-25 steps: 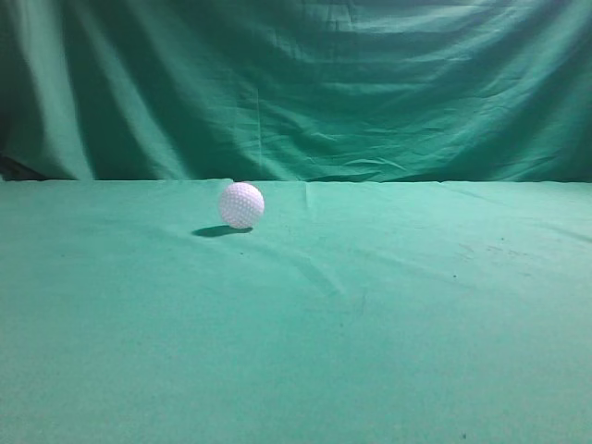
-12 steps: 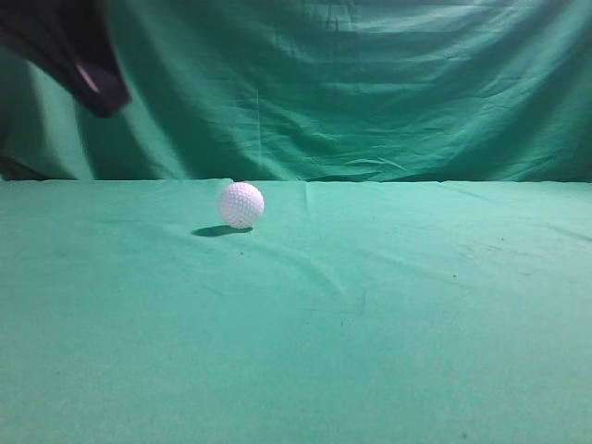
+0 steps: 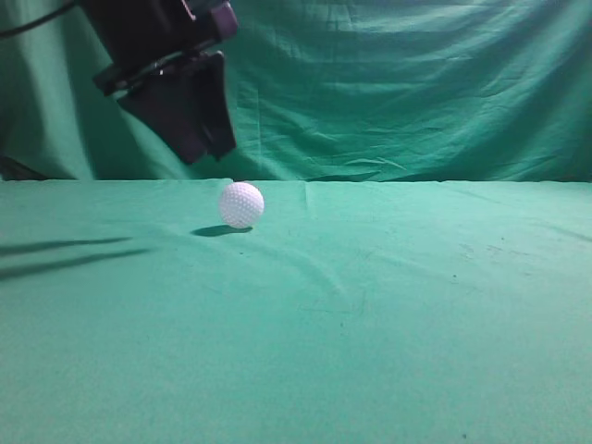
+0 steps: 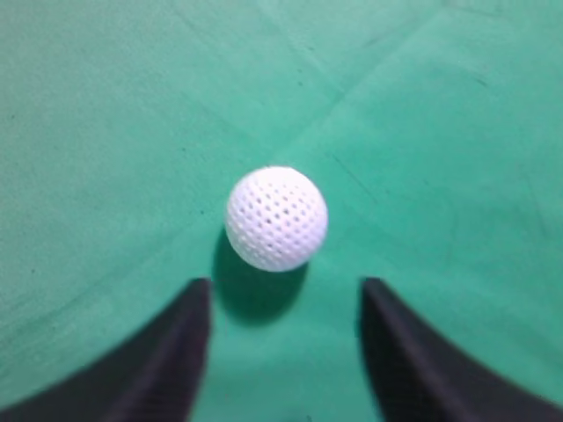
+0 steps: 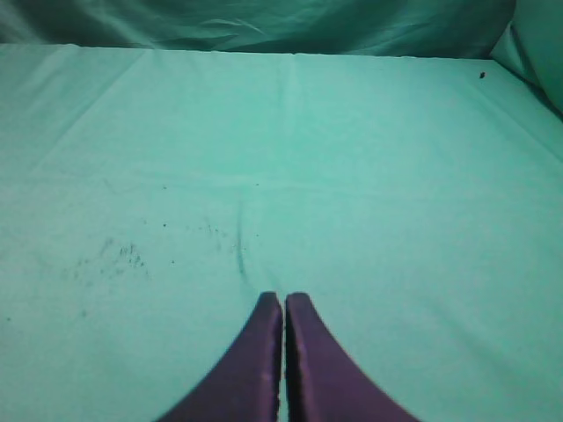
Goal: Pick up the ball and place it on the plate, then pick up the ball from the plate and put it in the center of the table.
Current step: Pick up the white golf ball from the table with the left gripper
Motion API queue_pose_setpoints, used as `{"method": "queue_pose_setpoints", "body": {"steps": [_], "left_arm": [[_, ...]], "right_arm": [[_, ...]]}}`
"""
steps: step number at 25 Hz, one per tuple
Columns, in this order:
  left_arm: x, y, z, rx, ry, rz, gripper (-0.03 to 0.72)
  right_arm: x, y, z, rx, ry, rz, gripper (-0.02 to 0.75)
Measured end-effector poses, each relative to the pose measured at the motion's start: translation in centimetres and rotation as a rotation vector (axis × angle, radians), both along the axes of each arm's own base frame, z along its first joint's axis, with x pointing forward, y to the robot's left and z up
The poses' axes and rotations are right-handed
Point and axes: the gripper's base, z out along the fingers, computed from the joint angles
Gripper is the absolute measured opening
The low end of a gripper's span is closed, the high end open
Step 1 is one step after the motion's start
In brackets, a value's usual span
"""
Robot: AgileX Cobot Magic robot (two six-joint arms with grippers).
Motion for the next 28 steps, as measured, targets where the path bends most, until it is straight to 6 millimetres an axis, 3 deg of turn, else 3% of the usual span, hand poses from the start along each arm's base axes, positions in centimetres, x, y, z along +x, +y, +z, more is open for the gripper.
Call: {"method": "queue_pose_setpoints", "body": {"steps": [5,6,11,12,20,24,25,27,28], "left_arm": [[1.8,-0.7,-1.8,-0.004,0.042,0.061,0.644],[2.0,-0.8,-1.9,-0.005,0.043,0.062,0.66],[3.4,-1.4,-2.9,-0.002,0.045,0.064,0.645],[3.7,-1.5,-3.2,-0.001,0.047,0.065,0.601],[5.1,-2.1,-4.9,0.026,0.093,0.042,0.601],[5.2,-2.0,-4.9,0.048,0.09,0.04,0.389],[5.2,-2.0,-4.9,0.048,0.09,0.04,0.389],[5.2,-2.0,-4.8,0.049,0.09,0.038,0.3],[5.3,-2.1,-4.8,0.048,0.094,0.037,0.305]], "right_arm": [[0.0,0.0,0.0,0.0,0.0,0.0,0.0],[0.0,0.0,0.0,0.0,0.0,0.0,0.0],[0.0,0.0,0.0,0.0,0.0,0.0,0.0],[0.0,0.0,0.0,0.0,0.0,0.0,0.0],[0.0,0.0,0.0,0.0,0.0,0.0,0.0],[0.0,0.0,0.0,0.0,0.0,0.0,0.0],[0.0,0.0,0.0,0.0,0.0,0.0,0.0],[0.0,0.0,0.0,0.0,0.0,0.0,0.0],[0.0,0.0,0.0,0.0,0.0,0.0,0.0]]}}
